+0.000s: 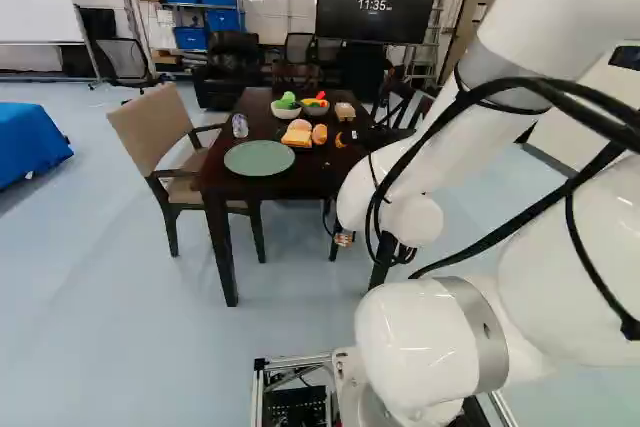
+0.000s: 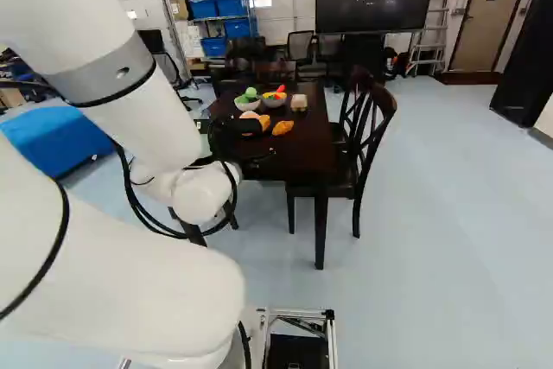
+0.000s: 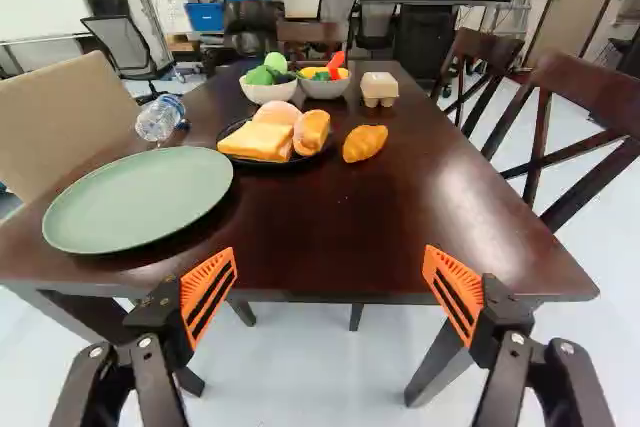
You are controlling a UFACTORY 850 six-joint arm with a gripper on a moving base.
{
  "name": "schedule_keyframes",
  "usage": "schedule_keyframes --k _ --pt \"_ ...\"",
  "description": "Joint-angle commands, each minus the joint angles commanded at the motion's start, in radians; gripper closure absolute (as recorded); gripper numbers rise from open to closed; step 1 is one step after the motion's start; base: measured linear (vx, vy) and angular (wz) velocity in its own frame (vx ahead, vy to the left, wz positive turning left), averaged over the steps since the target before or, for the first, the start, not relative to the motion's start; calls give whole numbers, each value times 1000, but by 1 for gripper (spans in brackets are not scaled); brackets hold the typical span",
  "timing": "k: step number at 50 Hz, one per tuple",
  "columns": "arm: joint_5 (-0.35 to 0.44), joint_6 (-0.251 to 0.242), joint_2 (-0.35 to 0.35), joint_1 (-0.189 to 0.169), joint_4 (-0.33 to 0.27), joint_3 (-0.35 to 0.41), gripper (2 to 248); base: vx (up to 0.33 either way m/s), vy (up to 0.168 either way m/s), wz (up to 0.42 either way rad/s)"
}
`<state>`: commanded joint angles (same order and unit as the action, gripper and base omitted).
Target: Move the croissant to the empty plate
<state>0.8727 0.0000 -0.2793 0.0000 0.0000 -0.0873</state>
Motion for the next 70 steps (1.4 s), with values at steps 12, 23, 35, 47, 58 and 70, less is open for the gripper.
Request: schedule_keyframes --k 12,23,35,47,58,70 --pt "0 0 0 0 0 0 3 105 0 -9" --pt "0 0 0 0 0 0 3 101 0 -8" --pt "0 0 0 0 0 0 3 101 -1 -9" --pt "0 0 0 0 0 0 3 100 -1 -8" --pt "0 0 0 0 0 0 3 99 -3 -10" --pt "0 0 0 0 0 0 3 92 -3 -7"
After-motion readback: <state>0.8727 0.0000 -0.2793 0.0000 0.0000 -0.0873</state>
